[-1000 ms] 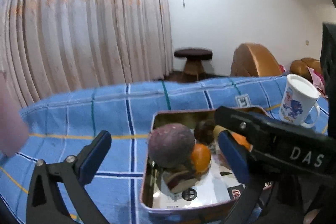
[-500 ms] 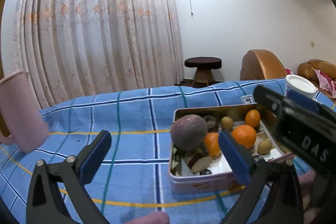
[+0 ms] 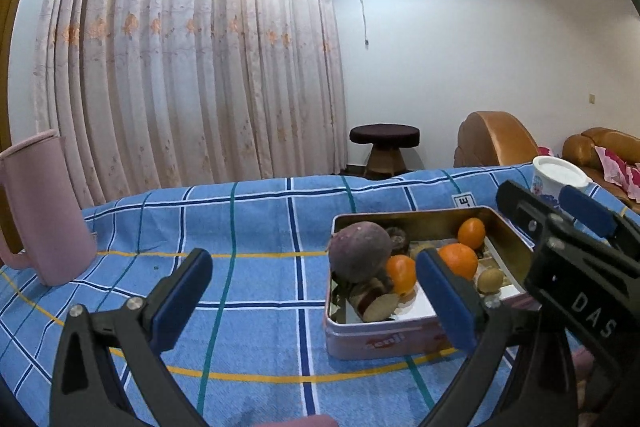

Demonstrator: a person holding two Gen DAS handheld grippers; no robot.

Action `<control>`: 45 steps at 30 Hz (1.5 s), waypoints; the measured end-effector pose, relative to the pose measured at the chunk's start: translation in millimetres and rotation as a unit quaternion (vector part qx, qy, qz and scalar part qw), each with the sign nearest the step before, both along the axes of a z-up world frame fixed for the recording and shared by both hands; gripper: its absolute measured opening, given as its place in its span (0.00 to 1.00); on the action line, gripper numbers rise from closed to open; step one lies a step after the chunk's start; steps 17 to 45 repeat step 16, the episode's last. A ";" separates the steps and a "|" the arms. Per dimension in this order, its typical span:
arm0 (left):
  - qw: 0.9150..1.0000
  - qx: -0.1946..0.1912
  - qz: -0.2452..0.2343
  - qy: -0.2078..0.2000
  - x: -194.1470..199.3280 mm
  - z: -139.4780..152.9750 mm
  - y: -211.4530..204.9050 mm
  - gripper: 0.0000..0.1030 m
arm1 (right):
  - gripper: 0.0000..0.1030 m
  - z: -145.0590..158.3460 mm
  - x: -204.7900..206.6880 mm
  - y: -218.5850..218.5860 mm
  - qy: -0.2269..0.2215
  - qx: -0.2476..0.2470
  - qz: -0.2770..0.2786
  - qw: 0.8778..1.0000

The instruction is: Organize fruits

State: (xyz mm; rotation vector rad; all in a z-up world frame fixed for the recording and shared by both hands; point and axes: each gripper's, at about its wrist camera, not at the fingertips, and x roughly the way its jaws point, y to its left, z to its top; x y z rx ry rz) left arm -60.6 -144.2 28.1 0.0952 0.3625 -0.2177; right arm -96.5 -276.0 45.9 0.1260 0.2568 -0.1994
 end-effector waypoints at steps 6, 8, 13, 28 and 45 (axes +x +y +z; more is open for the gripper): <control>1.000 0.001 -0.001 0.007 1.1 -0.6 -1.5 1.00 | 0.74 -2.1 1.6 -1.9 0.005 0.008 0.001 1.000; 1.000 -0.003 -0.005 0.014 2.4 -1.3 -1.0 1.00 | 0.74 -2.0 0.8 -3.3 0.005 0.009 0.001 1.000; 1.000 -0.004 -0.005 0.016 2.4 -1.5 -1.0 1.00 | 0.74 -2.6 1.0 -3.5 0.005 0.010 0.001 1.000; 1.000 -0.001 -0.006 0.018 2.5 -1.6 -0.9 1.00 | 0.74 -2.5 -0.5 -4.3 0.005 0.012 -0.003 1.000; 1.000 -0.001 -0.006 0.018 2.5 -1.6 -0.9 1.00 | 0.74 -2.5 -0.5 -4.3 0.005 0.012 -0.003 1.000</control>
